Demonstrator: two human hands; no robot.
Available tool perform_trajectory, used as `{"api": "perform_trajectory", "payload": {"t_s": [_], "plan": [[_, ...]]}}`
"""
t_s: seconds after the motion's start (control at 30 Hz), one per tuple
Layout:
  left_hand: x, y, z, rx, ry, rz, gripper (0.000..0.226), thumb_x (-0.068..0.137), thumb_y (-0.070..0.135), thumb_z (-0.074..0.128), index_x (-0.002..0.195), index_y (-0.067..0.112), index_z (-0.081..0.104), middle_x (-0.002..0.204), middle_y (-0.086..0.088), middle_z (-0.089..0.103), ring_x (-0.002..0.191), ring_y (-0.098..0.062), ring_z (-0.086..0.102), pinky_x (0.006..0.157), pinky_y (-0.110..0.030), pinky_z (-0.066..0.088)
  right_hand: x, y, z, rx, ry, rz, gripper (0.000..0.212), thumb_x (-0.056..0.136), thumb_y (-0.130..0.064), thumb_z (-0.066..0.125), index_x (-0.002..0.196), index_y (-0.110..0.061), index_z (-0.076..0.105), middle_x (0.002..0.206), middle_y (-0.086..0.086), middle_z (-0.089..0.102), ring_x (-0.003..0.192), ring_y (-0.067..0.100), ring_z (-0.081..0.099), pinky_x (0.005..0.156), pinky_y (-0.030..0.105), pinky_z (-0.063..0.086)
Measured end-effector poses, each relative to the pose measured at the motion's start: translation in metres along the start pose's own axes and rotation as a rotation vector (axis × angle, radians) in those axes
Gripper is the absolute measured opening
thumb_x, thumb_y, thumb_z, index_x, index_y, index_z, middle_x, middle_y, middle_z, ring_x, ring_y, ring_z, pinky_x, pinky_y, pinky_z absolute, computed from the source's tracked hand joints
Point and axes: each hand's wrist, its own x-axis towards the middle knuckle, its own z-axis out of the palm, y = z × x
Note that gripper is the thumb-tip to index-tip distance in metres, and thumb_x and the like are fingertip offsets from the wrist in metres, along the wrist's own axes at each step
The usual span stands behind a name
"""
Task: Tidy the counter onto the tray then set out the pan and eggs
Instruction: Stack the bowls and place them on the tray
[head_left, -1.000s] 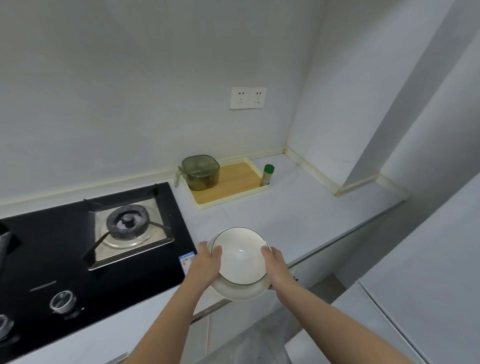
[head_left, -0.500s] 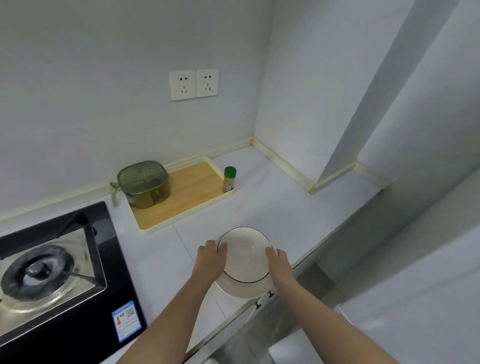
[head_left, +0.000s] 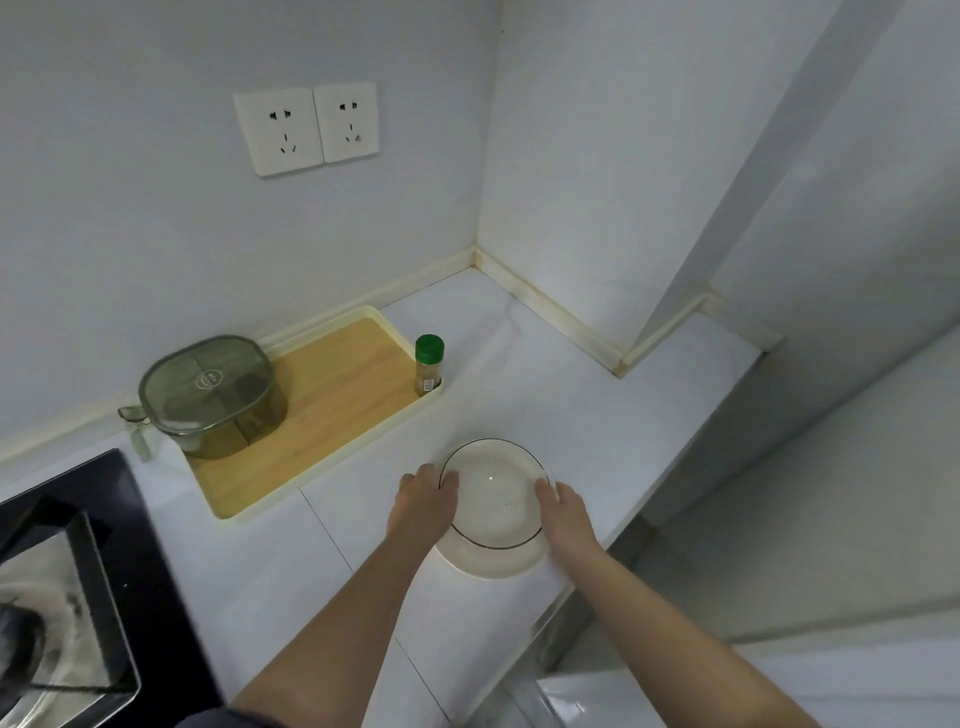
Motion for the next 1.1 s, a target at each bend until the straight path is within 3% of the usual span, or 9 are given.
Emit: {"api": "perform_trajectory", "payload": {"t_s": [0.1,0.23,0.3,0.37,0.5,0.7,0.87,0.97,1.1], "plan": [[0.007,-0.002,0.000,-0.010,-0.008,0.014,0.050,0.097,0.046,0.036,0.132,0.012,0.046,0.124,-0.014,0.048,0.111,-0.031,0.050,0.096,-0.042,0.044,0.002,-0.001,-0.003,0.031,-0.033,-0.017,0.036,0.097,-0.043,0.041,0.107,-0.015,0.060,0.108,0.004,0.059,0.102,0.024,0.056,0.087,0.035,0.045],[-0.002,-0.015,-0.007,-0.175,-0.030,0.054,0.048,0.099,0.046,0.035,0.128,0.012,0.053,0.123,-0.015,0.057,0.108,-0.034,0.057,0.090,-0.046,0.051,-0.011,0.005,-0.012,0.123,-0.111,0.069,0.030,0.094,-0.041,0.035,0.072,-0.027,0.050,0.070,-0.003,0.050,0.061,0.016,0.044,0.052,0.023,0.042],[-0.015,-0.024,-0.011,-0.300,-0.080,-0.027,0.037,0.100,0.039,0.034,0.119,0.015,0.055,0.107,-0.014,0.062,0.088,-0.029,0.063,0.073,-0.043,0.058,-0.022,0.017,-0.014,0.112,-0.178,0.118,0.020,0.090,-0.031,0.033,0.081,-0.020,0.048,0.061,0.001,0.046,0.047,0.016,0.042,0.046,0.022,0.038],[-0.025,-0.032,-0.010,-0.310,-0.159,-0.069,0.029,0.097,0.027,0.036,0.118,0.015,0.052,0.089,-0.016,0.064,0.064,-0.025,0.064,0.061,-0.040,0.060,-0.031,0.025,-0.011,0.033,-0.224,0.115,0.020,0.087,-0.017,0.033,0.104,-0.018,0.045,0.058,0.007,0.054,0.042,0.019,0.048,0.040,0.021,0.037],[-0.021,-0.030,-0.006,-0.311,-0.187,-0.046,0.046,0.091,0.006,0.032,0.134,0.017,0.041,0.077,-0.019,0.064,0.052,-0.024,0.063,0.049,-0.031,0.054,-0.032,0.015,-0.004,0.043,-0.159,0.080,0.030,0.083,-0.005,0.033,0.105,-0.024,0.042,0.062,0.011,0.062,0.048,0.021,0.053,0.043,0.026,0.041],[0.008,0.007,-0.005,-0.316,-0.100,0.017,0.043,0.094,0.008,0.032,0.135,0.016,0.044,0.078,-0.015,0.065,0.054,-0.021,0.063,0.047,-0.026,0.051,0.003,-0.009,-0.010,0.160,-0.064,0.051,0.030,0.081,-0.002,0.033,0.085,-0.024,0.052,0.057,0.011,0.057,0.051,0.022,0.047,0.047,0.028,0.036],[0.055,0.046,0.001,-0.333,-0.003,0.025,0.038,0.097,0.012,0.034,0.132,0.017,0.046,0.077,-0.014,0.065,0.056,-0.022,0.062,0.058,-0.036,0.059,0.067,-0.027,-0.017,0.234,-0.046,0.038,0.030,0.083,-0.002,0.036,0.097,-0.013,0.059,0.065,0.009,0.055,0.056,0.021,0.046,0.054,0.029,0.040],[0.085,0.066,0.006,-0.353,0.075,0.006,0.038,0.097,0.013,0.036,0.134,0.017,0.044,0.082,-0.014,0.066,0.060,-0.024,0.064,0.059,-0.037,0.059,0.108,-0.048,-0.019,0.269,-0.033,0.060,0.034,0.086,-0.001,0.037,0.105,-0.017,0.061,0.074,0.005,0.058,0.054,0.016,0.050,0.045,0.021,0.043],[0.114,0.091,0.011,-0.437,0.108,-0.044,0.049,0.095,0.010,0.037,0.143,0.019,0.034,0.092,-0.015,0.066,0.060,-0.025,0.065,0.055,-0.033,0.058,0.152,-0.077,-0.022,0.183,-0.041,-0.001,0.028,0.085,-0.002,0.037,0.100,-0.013,0.059,0.064,0.005,0.054,0.049,0.016,0.045,0.043,0.019,0.037]]}}
